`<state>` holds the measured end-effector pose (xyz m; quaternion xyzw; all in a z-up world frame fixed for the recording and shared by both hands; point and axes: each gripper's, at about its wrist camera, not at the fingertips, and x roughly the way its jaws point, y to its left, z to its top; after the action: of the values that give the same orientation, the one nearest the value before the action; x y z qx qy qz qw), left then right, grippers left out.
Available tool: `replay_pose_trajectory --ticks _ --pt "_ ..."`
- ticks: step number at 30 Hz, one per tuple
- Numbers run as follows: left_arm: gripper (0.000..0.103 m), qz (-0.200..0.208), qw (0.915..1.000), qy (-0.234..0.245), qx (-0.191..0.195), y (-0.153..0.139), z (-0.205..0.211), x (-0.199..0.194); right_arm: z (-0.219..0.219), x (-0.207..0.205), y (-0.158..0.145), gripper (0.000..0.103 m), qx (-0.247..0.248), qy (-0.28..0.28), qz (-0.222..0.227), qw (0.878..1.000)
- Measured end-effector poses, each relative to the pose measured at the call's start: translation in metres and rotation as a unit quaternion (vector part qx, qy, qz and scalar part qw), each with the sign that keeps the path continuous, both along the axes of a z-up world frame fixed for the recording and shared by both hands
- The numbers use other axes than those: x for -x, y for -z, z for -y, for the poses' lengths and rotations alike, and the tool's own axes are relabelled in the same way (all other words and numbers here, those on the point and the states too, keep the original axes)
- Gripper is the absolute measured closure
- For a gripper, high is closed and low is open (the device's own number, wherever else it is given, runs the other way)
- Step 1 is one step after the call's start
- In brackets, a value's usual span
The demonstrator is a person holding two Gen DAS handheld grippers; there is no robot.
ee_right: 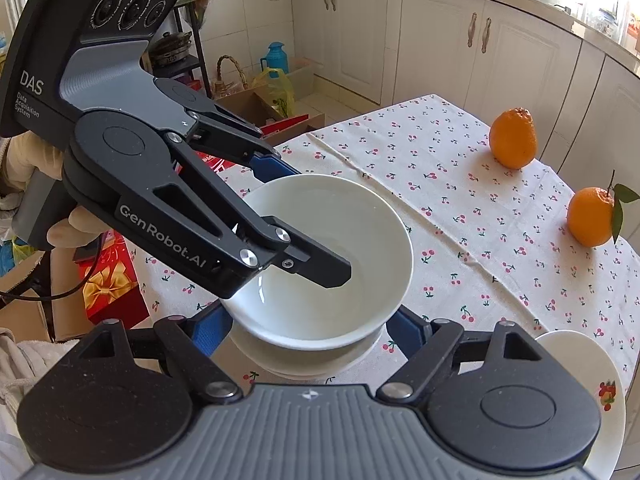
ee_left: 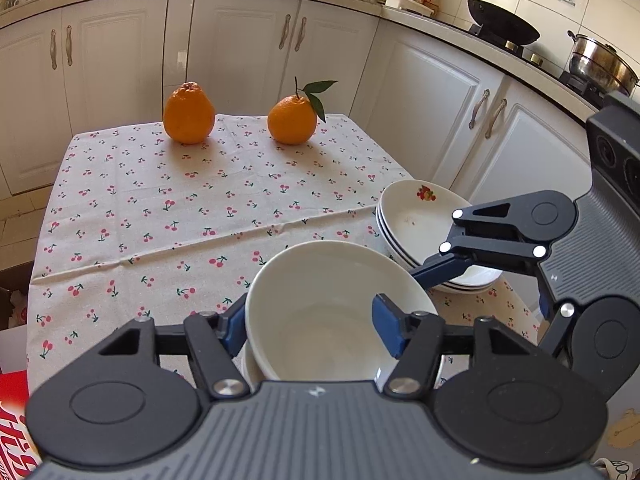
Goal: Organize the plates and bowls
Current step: 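Lift the white bowl with the left gripper and carry it over the other bowls, then lower the bowl into the other bowls and open the left gripper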
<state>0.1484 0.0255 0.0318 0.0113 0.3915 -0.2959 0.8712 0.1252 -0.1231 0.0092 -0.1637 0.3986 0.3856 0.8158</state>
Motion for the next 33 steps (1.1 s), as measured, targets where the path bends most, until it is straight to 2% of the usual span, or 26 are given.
replay_pose_trajectory --ticks 15,22,25,27,28,31,33 --pt "0.039 0.002 1.0 0.006 -0.001 0.004 0.0 0.003 -0.002 0.003 0.003 0.016 0.013 -0.005 0.003 1.0" --pt "0.025 0.007 0.9999 0.008 0.003 0.005 0.0 0.004 -0.006 0.003 0.006 0.012 0.028 -0.005 0.008 1.0" --pt "0.024 0.015 0.9998 0.009 0.002 0.004 -0.001 0.005 -0.004 0.004 0.006 0.006 0.018 -0.002 0.016 1.0" --pt "0.024 0.016 0.9998 0.01 0.003 0.003 -0.002 0.006 -0.003 0.003 0.003 0.006 0.01 -0.001 0.013 1.0" --pt "0.023 0.022 0.9997 0.01 0.002 0.003 -0.003 0.007 -0.003 0.004 0.002 0.004 0.012 -0.001 0.014 1.0" --pt "0.01 0.054 0.9984 0.011 -0.013 -0.002 -0.006 0.014 -0.002 0.008 0.001 0.0 0.014 -0.001 0.02 1.0" --pt "0.009 0.076 0.9969 0.011 -0.016 -0.006 -0.011 0.022 0.0 0.012 0.0 0.0 0.01 -0.004 0.022 1.0"
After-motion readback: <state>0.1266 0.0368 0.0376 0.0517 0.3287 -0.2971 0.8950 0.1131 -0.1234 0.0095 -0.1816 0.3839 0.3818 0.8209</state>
